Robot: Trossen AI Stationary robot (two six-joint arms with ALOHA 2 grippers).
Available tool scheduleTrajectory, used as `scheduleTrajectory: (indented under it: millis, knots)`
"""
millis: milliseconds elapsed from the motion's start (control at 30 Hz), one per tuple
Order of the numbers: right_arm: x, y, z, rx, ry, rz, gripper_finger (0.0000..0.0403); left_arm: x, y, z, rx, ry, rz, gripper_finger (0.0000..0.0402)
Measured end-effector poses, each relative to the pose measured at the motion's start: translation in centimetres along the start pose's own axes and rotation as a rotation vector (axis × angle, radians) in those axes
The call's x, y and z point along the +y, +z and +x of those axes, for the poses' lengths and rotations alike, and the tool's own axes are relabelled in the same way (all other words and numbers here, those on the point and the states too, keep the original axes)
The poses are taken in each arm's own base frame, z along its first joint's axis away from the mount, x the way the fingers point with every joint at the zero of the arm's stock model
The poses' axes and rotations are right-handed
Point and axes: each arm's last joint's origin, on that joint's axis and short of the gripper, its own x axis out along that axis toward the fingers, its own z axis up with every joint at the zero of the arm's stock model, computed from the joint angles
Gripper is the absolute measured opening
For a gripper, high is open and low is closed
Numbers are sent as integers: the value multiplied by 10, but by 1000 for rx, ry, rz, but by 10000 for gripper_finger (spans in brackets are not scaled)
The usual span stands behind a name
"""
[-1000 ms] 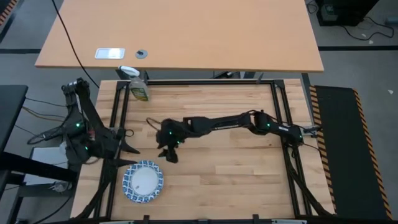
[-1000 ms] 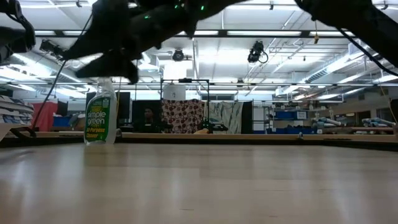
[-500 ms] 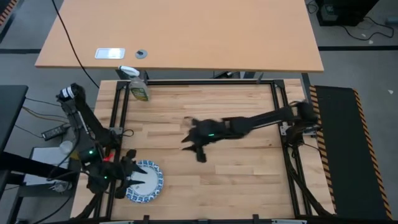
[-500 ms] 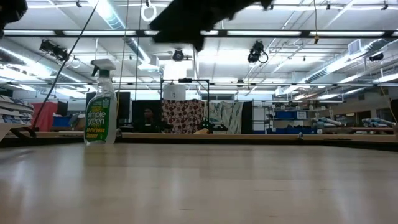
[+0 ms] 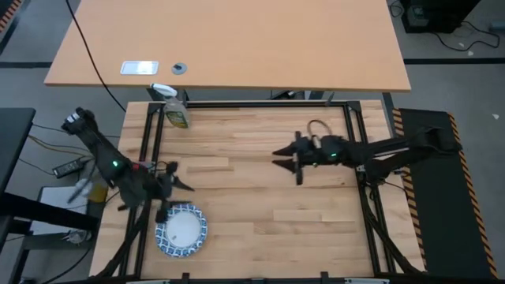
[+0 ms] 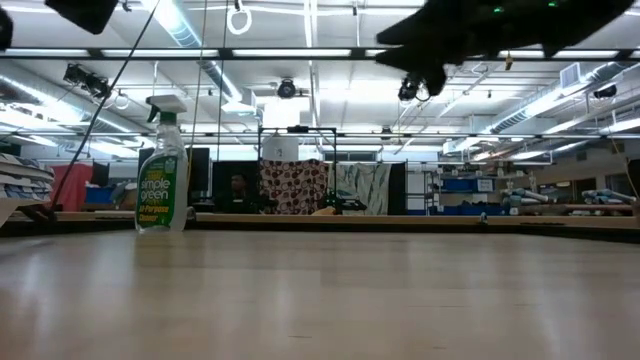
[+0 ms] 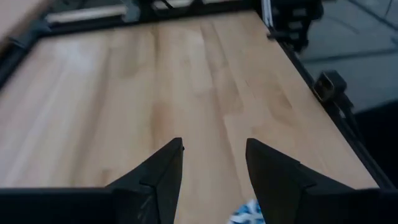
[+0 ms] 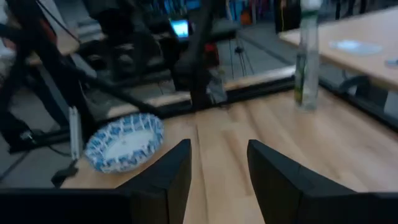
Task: Nest bowls inside each other
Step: Return to Home Position
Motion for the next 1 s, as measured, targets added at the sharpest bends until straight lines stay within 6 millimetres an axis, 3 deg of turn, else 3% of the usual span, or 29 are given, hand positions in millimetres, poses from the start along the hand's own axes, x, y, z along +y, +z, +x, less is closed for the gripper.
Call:
scheduleTrajectory:
  millis: [267,400,767,1000]
  knots:
    - [-24,0,-59,-135,-81,48,164,44,1,-47,-139,23,-93,180]
    - [-33,-1,-79,-91,-163,75,164,57,-8,-61,-158,68,-126,180]
    - [-31,13,-120,-179,-192,1,161,69,-61,-54,-346,24,-254,180]
    - [-29,12,-138,-181,-196,3,161,67,-67,-51,-497,-39,-281,180]
